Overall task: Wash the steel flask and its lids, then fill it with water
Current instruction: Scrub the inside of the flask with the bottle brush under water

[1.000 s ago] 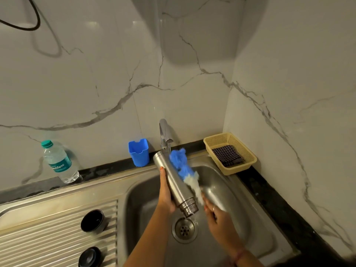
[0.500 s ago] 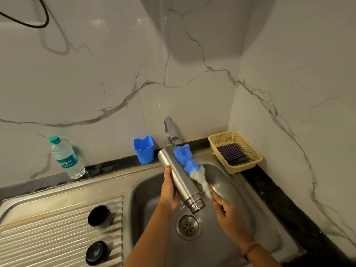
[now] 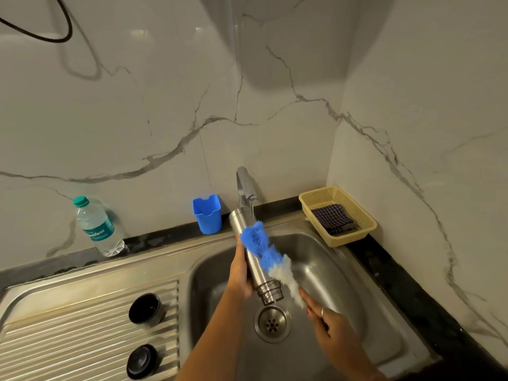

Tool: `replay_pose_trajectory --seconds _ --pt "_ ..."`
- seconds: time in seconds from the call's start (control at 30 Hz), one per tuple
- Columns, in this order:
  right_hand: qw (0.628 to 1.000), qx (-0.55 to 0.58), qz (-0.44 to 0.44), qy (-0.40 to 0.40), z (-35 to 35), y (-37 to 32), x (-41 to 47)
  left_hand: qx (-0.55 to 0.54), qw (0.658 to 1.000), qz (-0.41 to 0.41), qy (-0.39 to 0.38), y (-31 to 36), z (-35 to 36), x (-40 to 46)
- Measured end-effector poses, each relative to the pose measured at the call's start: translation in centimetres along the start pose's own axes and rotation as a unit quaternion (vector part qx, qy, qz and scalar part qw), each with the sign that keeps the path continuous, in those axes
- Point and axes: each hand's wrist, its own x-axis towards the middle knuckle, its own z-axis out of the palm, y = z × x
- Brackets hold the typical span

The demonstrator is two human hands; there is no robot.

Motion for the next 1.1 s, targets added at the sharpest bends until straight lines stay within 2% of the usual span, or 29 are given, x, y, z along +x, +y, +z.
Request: replay_pose_trajectory --seconds 0.23,0.4,0.53,0.63,0.73,0.87,0.97,1.1 --pt "0.999 -0.032 0.002 0.035 0.2 -0.2 4.8 0.032 0.999 -0.009 0.032 -0.6 0.4 0.2" --pt "0.999 -0.034 -0.034 0.0 -1.6 0.6 -1.0 -0.017 0.999 0.007 0.034 0.6 -0.5 0.9" --pt "0.999 -0.034 0.0 -0.011 -2.4 0.6 -2.8 -0.037 0.997 0.013 0.067 0.9 -0.5 1.1" --pt "0.999 -0.045 -0.005 0.012 -1.5 -1.1 0.9 -0.053 0.998 0.0 0.03 0.2 0.3 0.9" --pt "0.997 -0.069 0.014 0.024 -1.3 -2.6 3.9 -0.014 1.0 -0.018 0.003 0.2 1.1 0.4" --pt "0.999 -0.051 -0.004 0.001 -1.4 -2.4 1.4 -0.04 0.999 -0.025 -0.023 0.8 0.9 0.1" --pt "0.999 -0.043 0.008 -0.017 -1.4 -1.6 -0.9 -0.055 0.998 -0.024 -0.012 0.9 0.8 0.1" --pt "0.997 -0.062 0.032 0.037 -0.7 -2.2 3.2 -0.002 1.0 -0.014 -0.023 -0.1 0.8 -0.3"
